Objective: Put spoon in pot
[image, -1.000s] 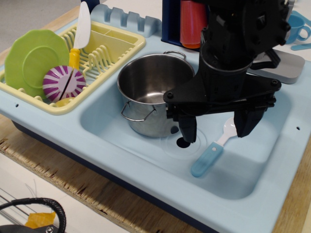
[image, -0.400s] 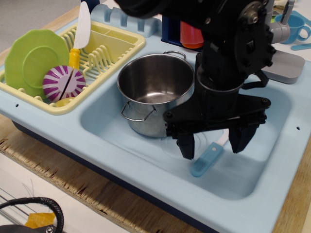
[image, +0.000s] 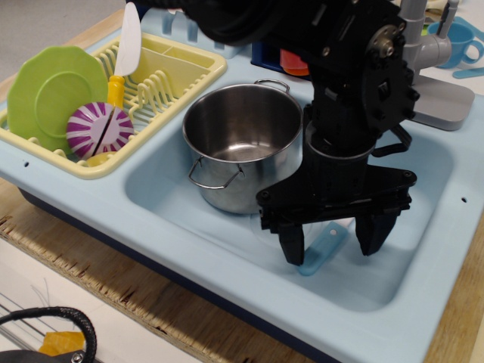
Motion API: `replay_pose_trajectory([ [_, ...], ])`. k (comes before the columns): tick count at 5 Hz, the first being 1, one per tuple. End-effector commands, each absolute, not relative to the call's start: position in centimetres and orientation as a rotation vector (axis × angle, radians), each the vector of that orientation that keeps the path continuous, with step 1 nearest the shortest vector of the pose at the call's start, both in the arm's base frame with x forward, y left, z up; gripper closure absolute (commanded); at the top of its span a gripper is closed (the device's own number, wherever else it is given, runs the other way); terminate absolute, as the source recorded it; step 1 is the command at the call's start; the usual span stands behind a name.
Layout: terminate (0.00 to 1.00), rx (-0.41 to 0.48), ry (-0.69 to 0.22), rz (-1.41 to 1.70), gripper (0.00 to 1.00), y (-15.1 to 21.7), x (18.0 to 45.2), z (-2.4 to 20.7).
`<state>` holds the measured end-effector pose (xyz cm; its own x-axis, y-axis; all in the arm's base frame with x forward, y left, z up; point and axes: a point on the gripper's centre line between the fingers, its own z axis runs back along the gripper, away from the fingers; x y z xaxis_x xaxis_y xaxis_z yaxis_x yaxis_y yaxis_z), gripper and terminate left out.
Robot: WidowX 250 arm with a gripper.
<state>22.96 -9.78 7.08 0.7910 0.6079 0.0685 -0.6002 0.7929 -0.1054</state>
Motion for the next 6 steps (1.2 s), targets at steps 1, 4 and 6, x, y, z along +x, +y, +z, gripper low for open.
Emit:
replay_pose_trajectory([
  [1, 0.0, -0.11, -0.088, 0.63, 0.0, -9.8, 24.3, 6.5],
  [4, 0.0, -0.11, -0.077, 0.654, 1.0, -9.8, 23.9, 5.2],
  [6, 0.0, -0.07, -0.048, 0.688, 1.0, -10.4, 22.6, 6.5],
])
